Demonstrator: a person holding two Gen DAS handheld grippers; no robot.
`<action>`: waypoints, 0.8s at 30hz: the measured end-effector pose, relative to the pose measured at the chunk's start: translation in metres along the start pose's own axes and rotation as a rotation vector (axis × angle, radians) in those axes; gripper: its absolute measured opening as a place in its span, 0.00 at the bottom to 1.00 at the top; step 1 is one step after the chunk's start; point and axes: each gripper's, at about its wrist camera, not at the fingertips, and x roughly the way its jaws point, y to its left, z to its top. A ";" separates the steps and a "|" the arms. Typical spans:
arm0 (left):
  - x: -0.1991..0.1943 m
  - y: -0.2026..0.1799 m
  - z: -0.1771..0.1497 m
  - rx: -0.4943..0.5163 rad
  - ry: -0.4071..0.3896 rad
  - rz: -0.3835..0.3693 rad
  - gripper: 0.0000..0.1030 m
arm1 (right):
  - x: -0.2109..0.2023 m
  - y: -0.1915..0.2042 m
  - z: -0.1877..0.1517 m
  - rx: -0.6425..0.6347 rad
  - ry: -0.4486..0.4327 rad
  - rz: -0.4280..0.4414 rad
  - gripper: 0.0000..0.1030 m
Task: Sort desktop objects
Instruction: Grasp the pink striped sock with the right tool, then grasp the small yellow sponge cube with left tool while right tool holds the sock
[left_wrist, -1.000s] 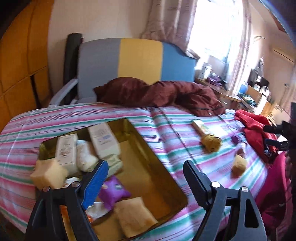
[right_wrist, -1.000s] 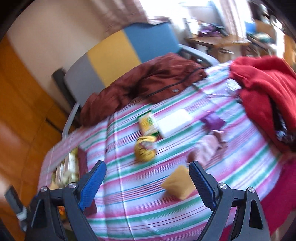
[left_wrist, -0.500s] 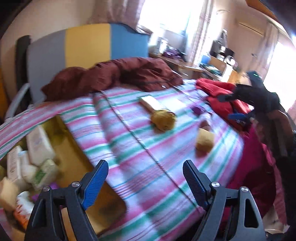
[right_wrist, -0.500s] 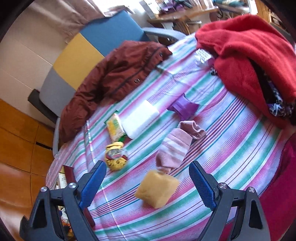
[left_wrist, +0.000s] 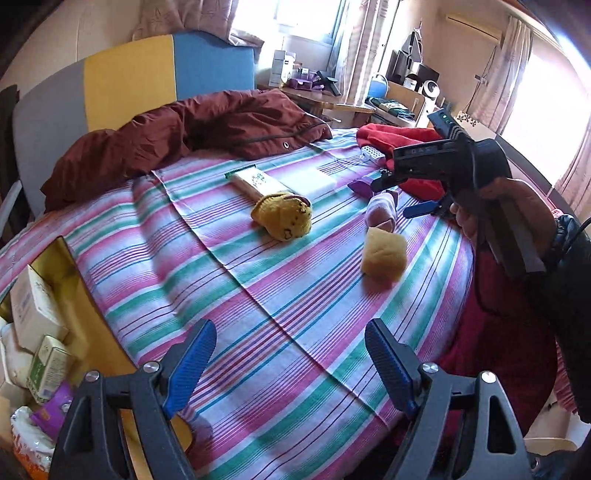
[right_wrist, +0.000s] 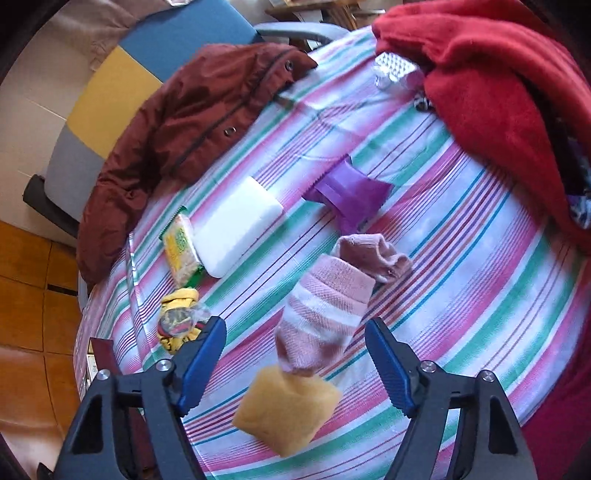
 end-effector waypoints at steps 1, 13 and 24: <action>0.002 0.001 0.001 -0.004 0.005 -0.004 0.81 | 0.003 -0.001 0.001 0.002 0.008 -0.007 0.76; 0.038 0.004 0.010 -0.045 0.072 -0.052 0.75 | 0.028 0.002 0.003 -0.062 0.066 -0.124 0.49; 0.059 -0.015 0.025 0.012 0.089 -0.172 0.75 | 0.017 0.014 -0.003 -0.124 0.038 -0.005 0.37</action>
